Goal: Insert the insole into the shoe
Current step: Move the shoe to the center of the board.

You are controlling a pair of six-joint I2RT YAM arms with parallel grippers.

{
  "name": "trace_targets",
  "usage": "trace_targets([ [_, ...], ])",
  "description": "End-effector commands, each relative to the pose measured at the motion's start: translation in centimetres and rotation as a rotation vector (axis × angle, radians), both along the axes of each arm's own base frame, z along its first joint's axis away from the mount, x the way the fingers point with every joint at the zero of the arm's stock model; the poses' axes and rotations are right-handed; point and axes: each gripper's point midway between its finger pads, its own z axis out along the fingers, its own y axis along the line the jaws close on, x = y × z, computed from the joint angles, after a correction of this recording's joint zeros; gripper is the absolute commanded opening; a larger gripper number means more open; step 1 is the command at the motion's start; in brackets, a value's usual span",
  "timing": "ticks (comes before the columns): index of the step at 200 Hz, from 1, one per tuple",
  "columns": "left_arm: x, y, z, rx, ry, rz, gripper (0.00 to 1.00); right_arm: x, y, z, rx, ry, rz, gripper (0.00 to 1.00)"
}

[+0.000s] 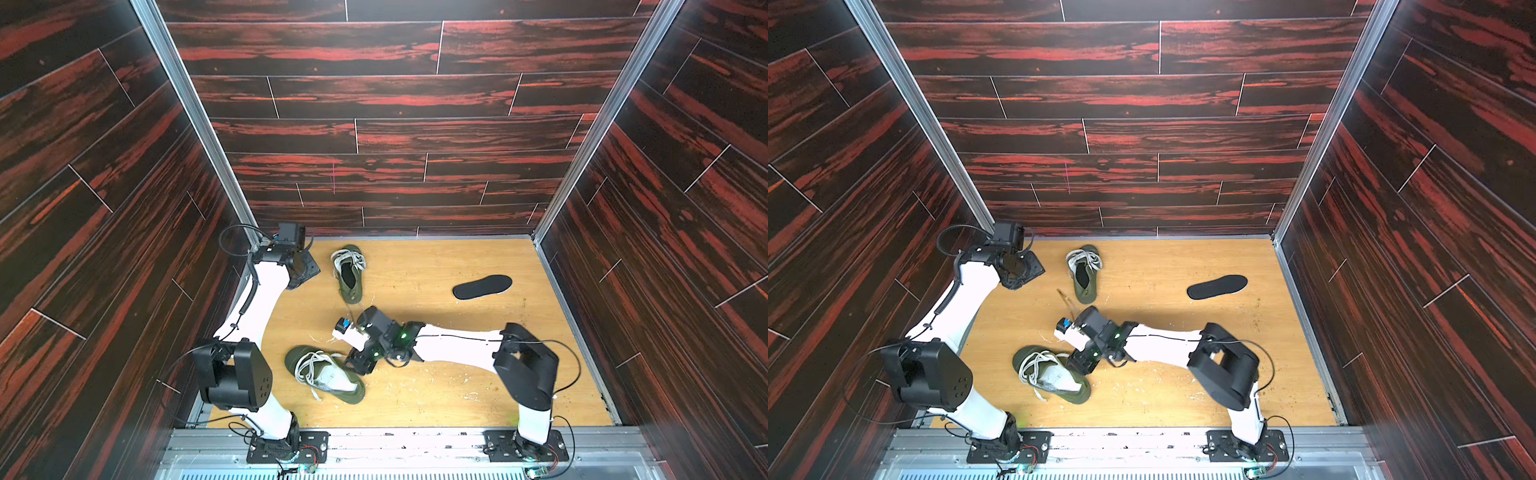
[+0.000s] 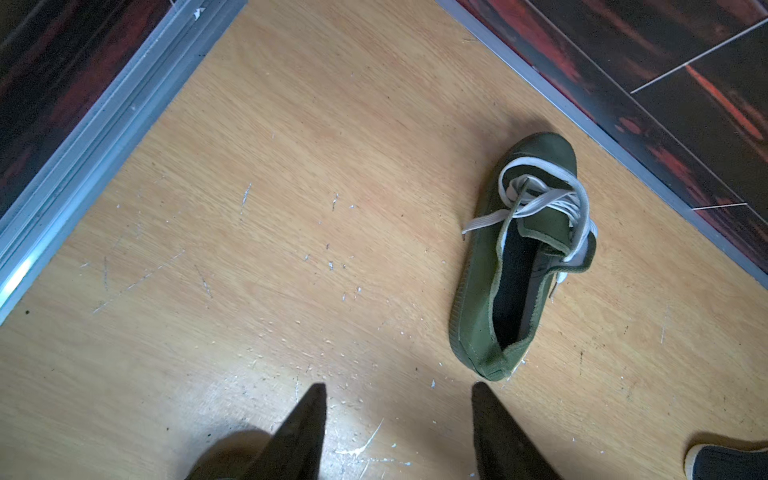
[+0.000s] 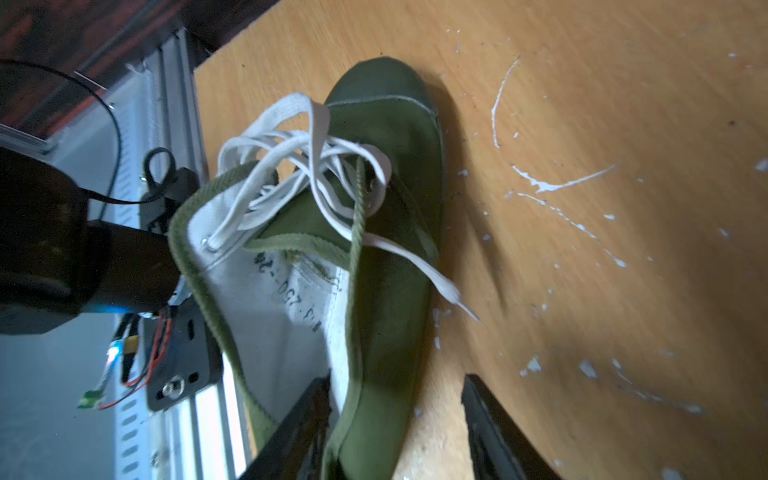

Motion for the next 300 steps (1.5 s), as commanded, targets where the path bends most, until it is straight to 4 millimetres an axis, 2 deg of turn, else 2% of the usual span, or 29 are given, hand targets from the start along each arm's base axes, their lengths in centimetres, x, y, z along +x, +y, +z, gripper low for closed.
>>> trace_targets([
  [1,-1.4,1.0,1.8,0.025,-0.012,0.013,0.58,0.1,0.6,-0.7,-0.035,-0.047,0.005,0.56],
  [40,-1.6,1.2,1.7,0.024,-0.013,0.016,0.58,-0.3,1.2,-2.5,-0.079,-0.067,-0.011,0.56],
  [55,-1.6,1.2,1.8,0.025,-0.013,0.005,0.58,0.4,1.1,-3.3,-0.104,-0.096,-0.051,0.56],
  [78,-1.6,1.3,2.1,0.046,-0.019,-0.009,0.58,2.1,0.4,-4.0,-0.142,-0.157,-0.133,0.37],
  [105,-1.8,0.9,2.3,0.055,-0.010,-0.056,0.56,3.8,-0.8,-2.5,-0.132,-0.237,-0.227,0.16],
  [127,-1.8,-1.0,2.5,0.072,-0.006,-0.138,0.55,5.4,-2.6,-1.1,-0.120,-0.269,-0.289,0.07],
  [143,-1.8,-2.9,2.5,0.091,0.009,-0.208,0.54,6.6,-4.4,-0.5,-0.115,-0.274,-0.316,0.05],
  [166,-1.9,-6.1,2.3,0.090,0.015,-0.309,0.53,8.9,-8.4,-0.6,-0.150,-0.302,-0.340,0.06],
  [191,-2.6,-10.6,1.4,0.093,0.035,-0.432,0.53,11.7,-13.2,-0.6,-0.180,-0.320,-0.362,0.07],
  [214,-3.4,-14.9,0.4,0.109,0.050,-0.535,0.53,14.2,-16.7,-0.1,-0.184,-0.317,-0.408,0.14],
  [239,-4.3,-18.7,-0.8,0.123,0.076,-0.622,0.52,16.0,-19.0,0.2,-0.166,-0.257,-0.456,0.24],
  [246,-4.6,-20.0,-1.3,0.120,0.085,-0.654,0.51,16.3,-19.5,0.4,-0.158,-0.243,-0.474,0.30],
  [255,-5.3,-21.6,-1.0,0.124,0.081,-0.690,0.50,16.6,-20.0,1.1,-0.143,-0.231,-0.493,0.38],
  [258,-5.3,-22.2,-2.0,0.134,0.104,-0.703,0.50,16.8,-20.3,1.4,-0.137,-0.225,-0.504,0.40],
  [267,-5.8,-23.7,-2.3,0.160,0.114,-0.735,0.50,17.0,-20.8,2.4,-0.124,-0.213,-0.526,0.43],
  [284,-6.6,-25.5,-2.6,0.211,0.139,-0.770,0.50,16.8,-21.7,3.9,-0.106,-0.180,-0.564,0.49],
  [300,-7.1,-26.4,-2.9,0.287,0.156,-0.782,0.50,16.5,-23.1,3.9,-0.112,-0.130,-0.621,0.52],
])
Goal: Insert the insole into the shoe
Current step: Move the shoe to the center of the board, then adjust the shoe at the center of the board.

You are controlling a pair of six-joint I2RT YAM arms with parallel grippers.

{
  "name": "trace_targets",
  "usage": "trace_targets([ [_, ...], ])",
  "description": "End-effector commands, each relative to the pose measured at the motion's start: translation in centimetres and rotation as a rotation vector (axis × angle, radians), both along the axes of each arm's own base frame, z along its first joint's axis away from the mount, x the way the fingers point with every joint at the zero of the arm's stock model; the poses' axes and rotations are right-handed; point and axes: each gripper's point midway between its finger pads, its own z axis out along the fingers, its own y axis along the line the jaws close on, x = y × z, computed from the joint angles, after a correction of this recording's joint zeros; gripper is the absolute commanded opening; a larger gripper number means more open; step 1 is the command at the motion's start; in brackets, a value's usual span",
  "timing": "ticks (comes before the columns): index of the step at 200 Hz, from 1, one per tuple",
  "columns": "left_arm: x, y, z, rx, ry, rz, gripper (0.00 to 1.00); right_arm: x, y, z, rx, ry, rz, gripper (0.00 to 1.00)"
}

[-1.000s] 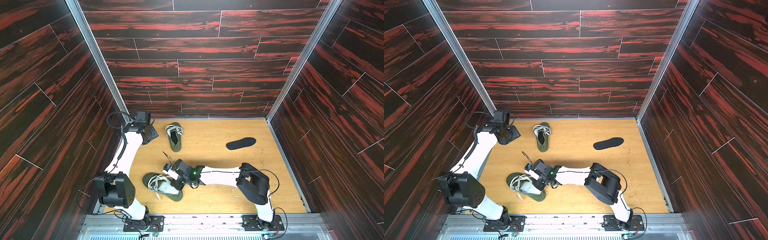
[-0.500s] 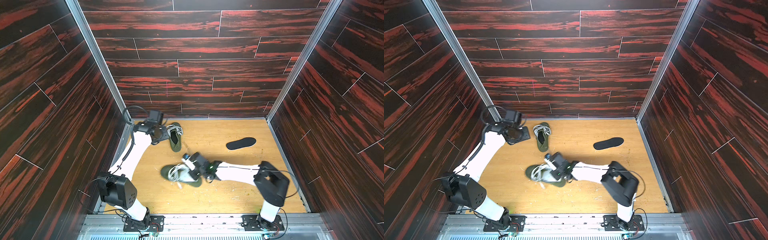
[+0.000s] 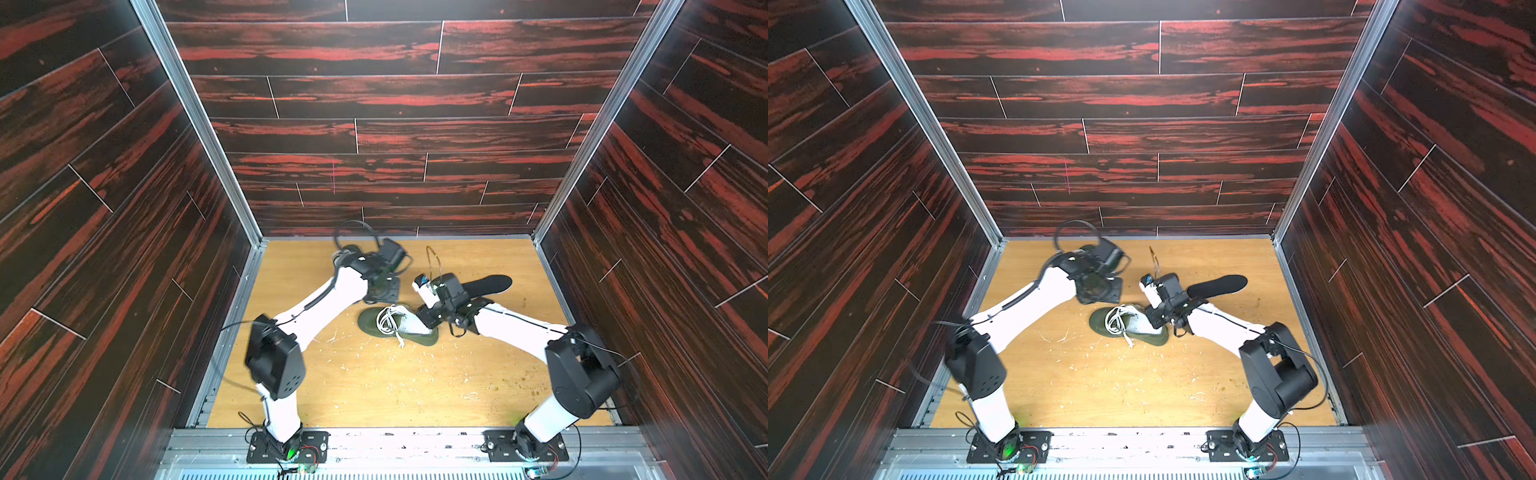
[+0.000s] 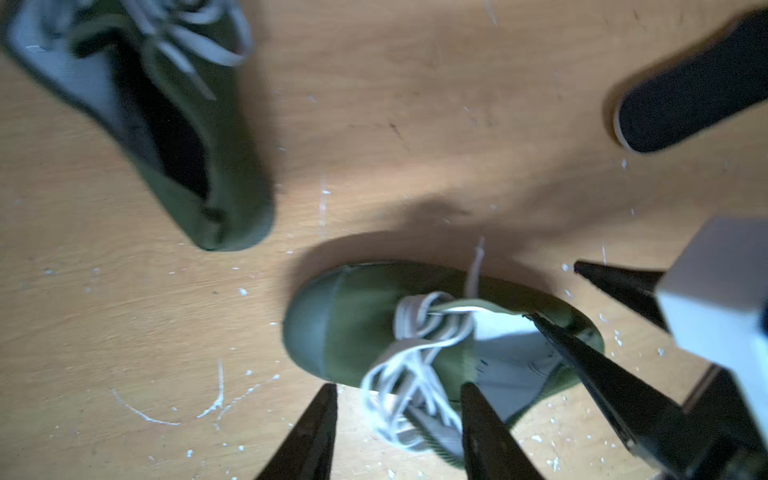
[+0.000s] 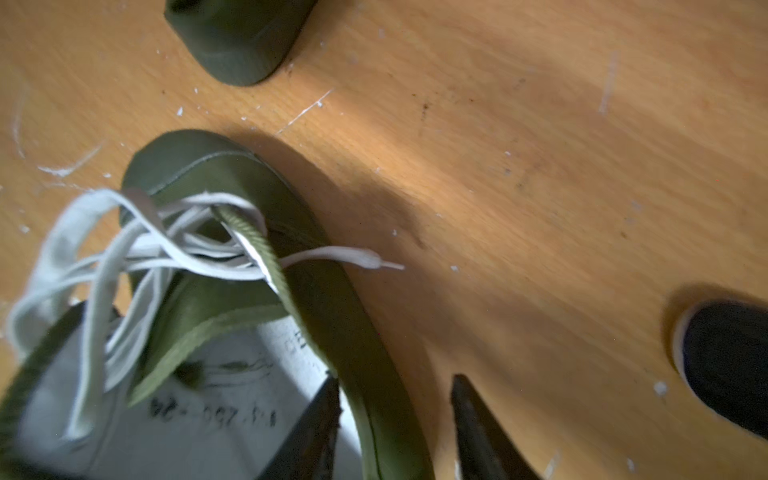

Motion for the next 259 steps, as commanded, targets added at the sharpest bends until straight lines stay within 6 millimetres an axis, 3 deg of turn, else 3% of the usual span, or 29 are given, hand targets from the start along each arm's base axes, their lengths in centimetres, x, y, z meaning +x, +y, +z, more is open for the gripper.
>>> trace_targets([
  [1,-1.3,-0.2,0.4,0.126,-0.008,-0.016,0.50,-0.7,-1.0,2.1,0.063,0.056,-0.057,0.52],
  [44,-2.6,-1.2,-2.2,0.278,-0.025,-0.031,0.53,-0.7,-7.0,-0.5,0.142,0.216,-0.360,0.55],
  [84,-3.2,-2.1,-4.4,0.367,0.002,-0.072,0.52,-0.1,-9.6,-0.4,0.167,0.225,-0.461,0.55],
  [122,-2.9,-3.0,-6.0,0.383,0.011,-0.090,0.47,0.5,-9.6,0.0,0.200,0.233,-0.464,0.55],
  [178,-2.3,-2.0,-8.3,0.520,0.035,-0.083,0.37,0.3,-8.6,-0.1,0.246,0.262,-0.438,0.56],
  [191,-1.8,-1.5,-8.3,0.548,0.014,-0.069,0.33,0.1,-8.4,-0.2,0.251,0.273,-0.426,0.56],
  [242,-1.2,-0.9,-7.9,0.494,0.020,-0.039,0.00,-1.0,-6.7,-0.5,0.302,0.329,-0.357,0.58],
  [259,-1.0,-0.8,-7.4,0.438,0.022,-0.024,0.00,-1.5,-5.9,-0.4,0.318,0.341,-0.307,0.62],
])
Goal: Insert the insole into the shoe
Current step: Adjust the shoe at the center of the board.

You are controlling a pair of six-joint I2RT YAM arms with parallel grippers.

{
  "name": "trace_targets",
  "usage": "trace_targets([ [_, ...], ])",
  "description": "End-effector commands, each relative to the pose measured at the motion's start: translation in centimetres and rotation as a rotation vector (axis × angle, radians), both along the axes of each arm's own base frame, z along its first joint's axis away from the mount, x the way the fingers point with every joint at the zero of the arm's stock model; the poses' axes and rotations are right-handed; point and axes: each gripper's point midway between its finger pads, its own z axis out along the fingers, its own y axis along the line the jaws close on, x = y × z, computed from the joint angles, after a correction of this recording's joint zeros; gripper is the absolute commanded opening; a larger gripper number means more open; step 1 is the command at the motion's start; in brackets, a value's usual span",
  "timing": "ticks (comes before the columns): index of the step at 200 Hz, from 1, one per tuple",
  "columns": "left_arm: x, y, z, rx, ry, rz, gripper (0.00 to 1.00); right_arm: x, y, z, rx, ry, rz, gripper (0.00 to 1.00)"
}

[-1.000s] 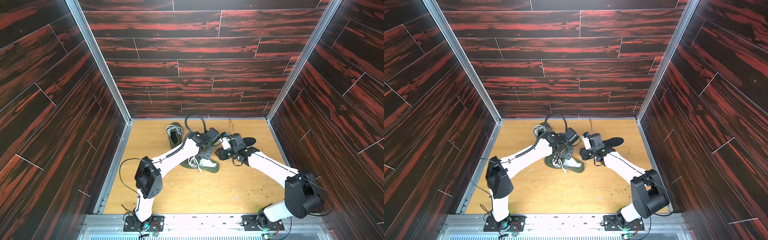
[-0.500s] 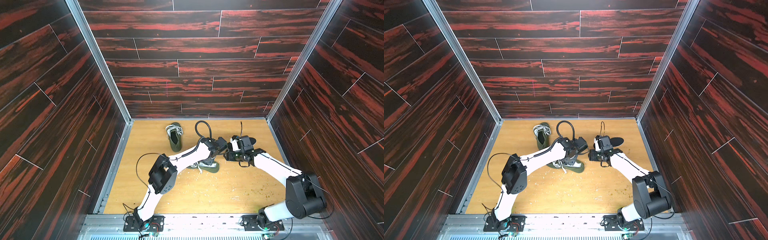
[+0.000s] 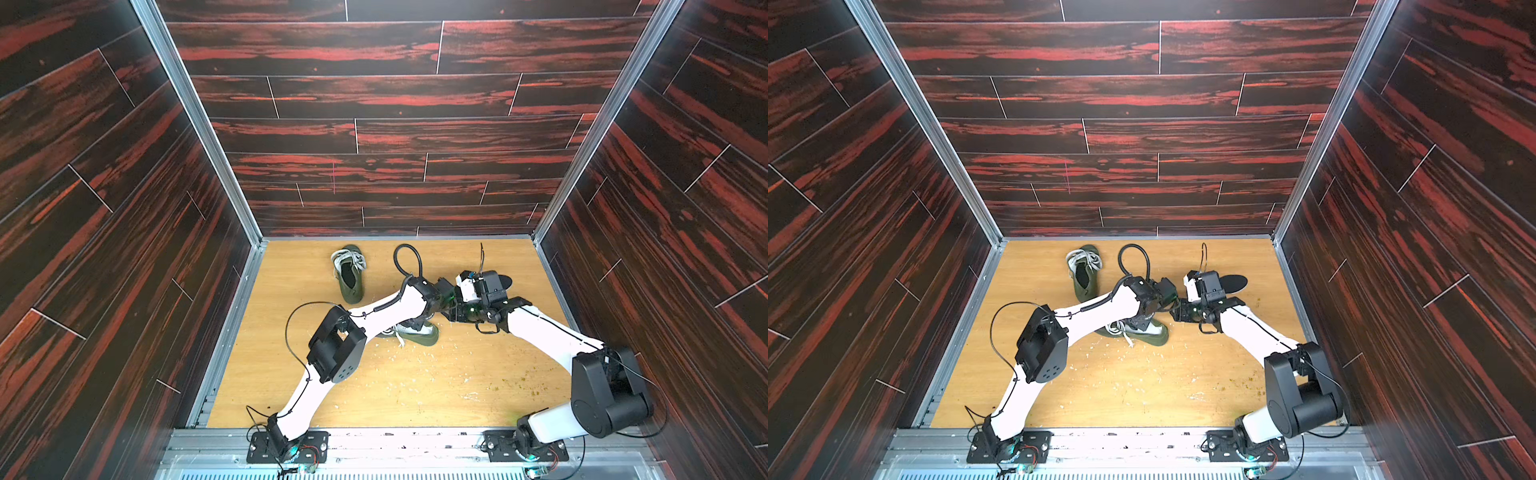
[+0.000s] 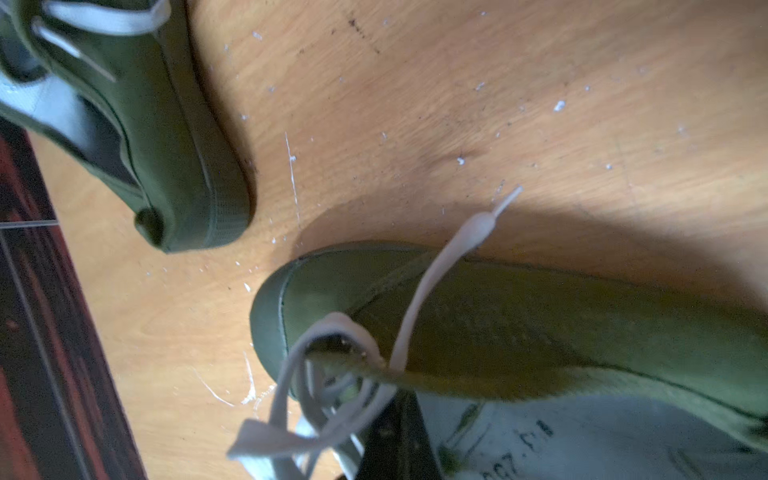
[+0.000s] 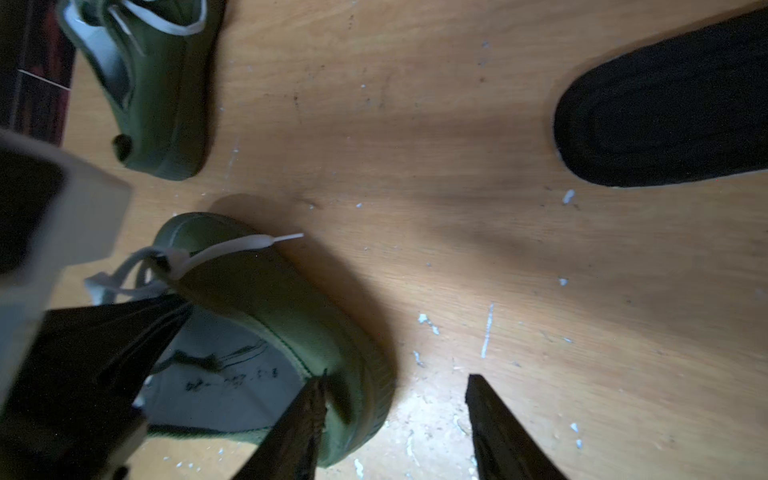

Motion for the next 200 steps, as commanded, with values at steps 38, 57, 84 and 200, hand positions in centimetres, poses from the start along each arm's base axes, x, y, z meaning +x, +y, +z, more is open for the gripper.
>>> trace_targets([
  [38,1.2,0.5,5.3,-0.319,-0.071,0.068,0.00,-2.5,3.9,0.2,0.110,0.026,0.176,0.64],
  [57,1.5,0.3,6.2,-0.427,-0.086,0.086,0.00,-3.0,3.9,-0.4,0.076,0.041,0.161,0.77],
  [84,1.0,-0.2,5.7,-0.500,-0.022,0.108,0.00,-3.1,3.7,-2.3,-0.004,0.066,0.139,0.77],
  [200,1.5,-1.0,6.6,-0.755,-0.032,0.030,0.00,1.6,8.5,-3.0,-0.156,-0.140,0.338,0.71],
])
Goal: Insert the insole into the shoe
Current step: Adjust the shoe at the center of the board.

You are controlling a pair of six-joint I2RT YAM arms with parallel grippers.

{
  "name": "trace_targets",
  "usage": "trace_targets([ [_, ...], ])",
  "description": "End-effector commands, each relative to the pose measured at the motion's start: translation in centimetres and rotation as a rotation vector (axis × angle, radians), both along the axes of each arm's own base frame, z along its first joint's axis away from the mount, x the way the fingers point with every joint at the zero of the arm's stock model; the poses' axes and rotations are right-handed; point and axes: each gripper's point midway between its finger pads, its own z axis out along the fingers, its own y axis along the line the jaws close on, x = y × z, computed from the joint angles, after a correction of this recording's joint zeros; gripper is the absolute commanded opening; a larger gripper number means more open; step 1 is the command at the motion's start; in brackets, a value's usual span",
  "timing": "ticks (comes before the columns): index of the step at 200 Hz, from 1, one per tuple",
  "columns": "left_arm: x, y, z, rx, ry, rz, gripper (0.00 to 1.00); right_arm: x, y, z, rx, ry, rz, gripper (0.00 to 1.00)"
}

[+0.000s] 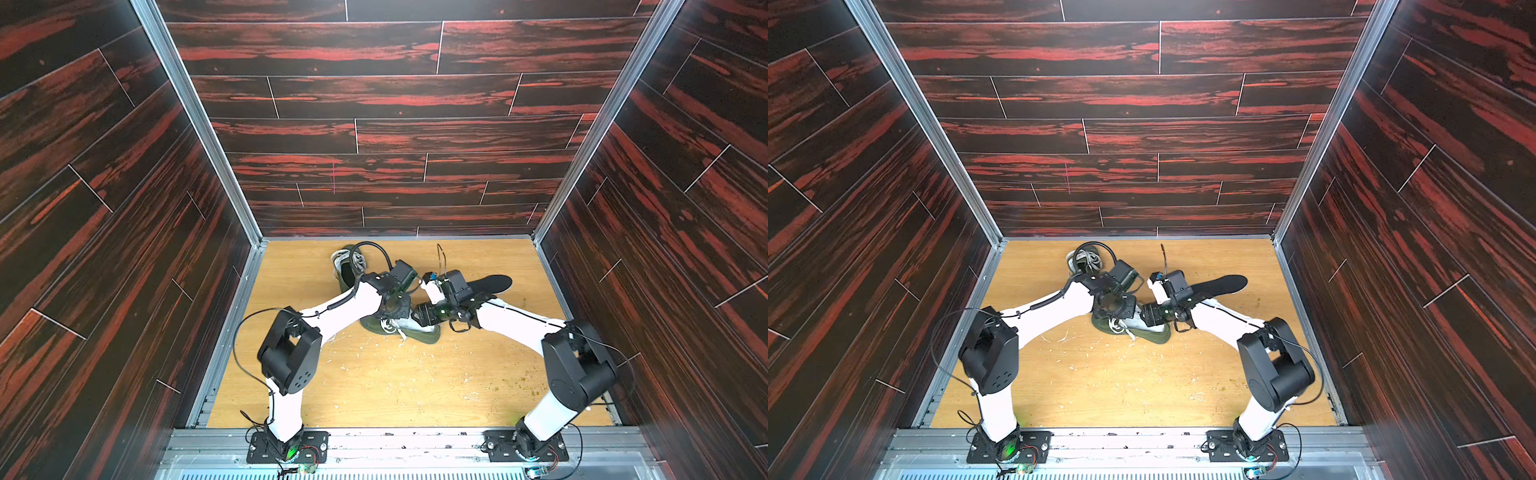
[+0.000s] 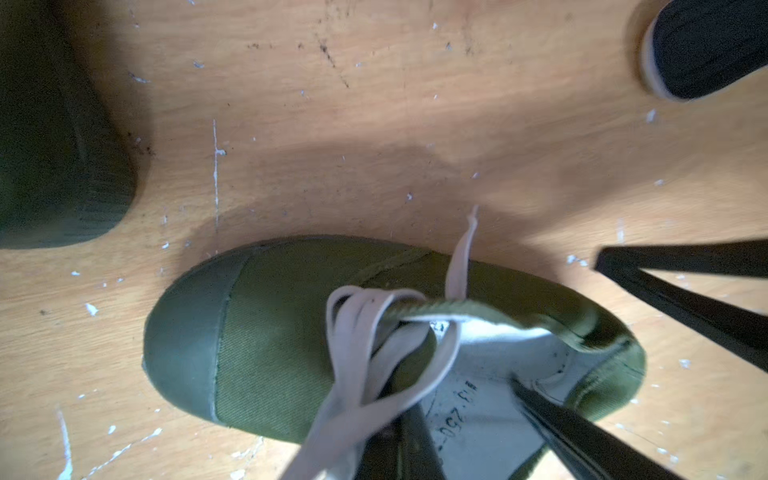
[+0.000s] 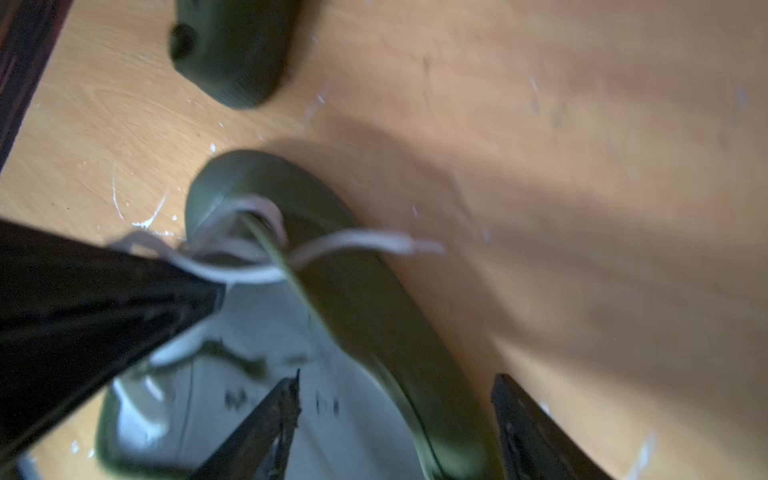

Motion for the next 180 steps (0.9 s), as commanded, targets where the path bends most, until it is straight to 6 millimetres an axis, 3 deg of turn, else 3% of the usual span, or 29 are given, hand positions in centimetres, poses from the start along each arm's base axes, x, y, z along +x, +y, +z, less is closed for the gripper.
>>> trace_targets([
  [1,0.6,-1.4,4.0,-0.153,-0.085,-0.048,0.00,0.9,0.2,-1.2,-0.047,-0.028,0.040,0.71],
  [21,0.8,-1.3,4.5,-0.201,-0.094,-0.060,0.00,1.2,0.2,-1.7,-0.059,-0.021,0.034,0.56],
  [42,1.5,-0.2,4.0,-0.235,-0.092,-0.027,0.00,0.6,-0.1,-1.6,-0.045,0.010,-0.004,0.30],
  [59,2.3,0.7,3.5,-0.262,-0.087,0.007,0.00,-0.4,-0.1,-1.5,0.001,0.066,-0.042,0.22],
  [82,3.1,1.0,3.6,-0.281,-0.112,0.024,0.00,-2.4,0.9,-1.9,0.103,0.196,-0.104,0.20],
  [110,4.0,0.8,3.7,-0.293,-0.125,0.044,0.00,-4.7,3.2,-2.4,0.180,0.266,-0.176,0.24],
  [136,4.1,0.8,3.0,-0.287,-0.116,0.062,0.00,-4.6,3.7,-2.9,0.291,0.319,-0.315,0.23],
  [180,3.7,3.2,1.8,-0.193,-0.138,0.117,0.00,-3.6,2.7,-2.9,0.325,0.306,-0.440,0.21],
])
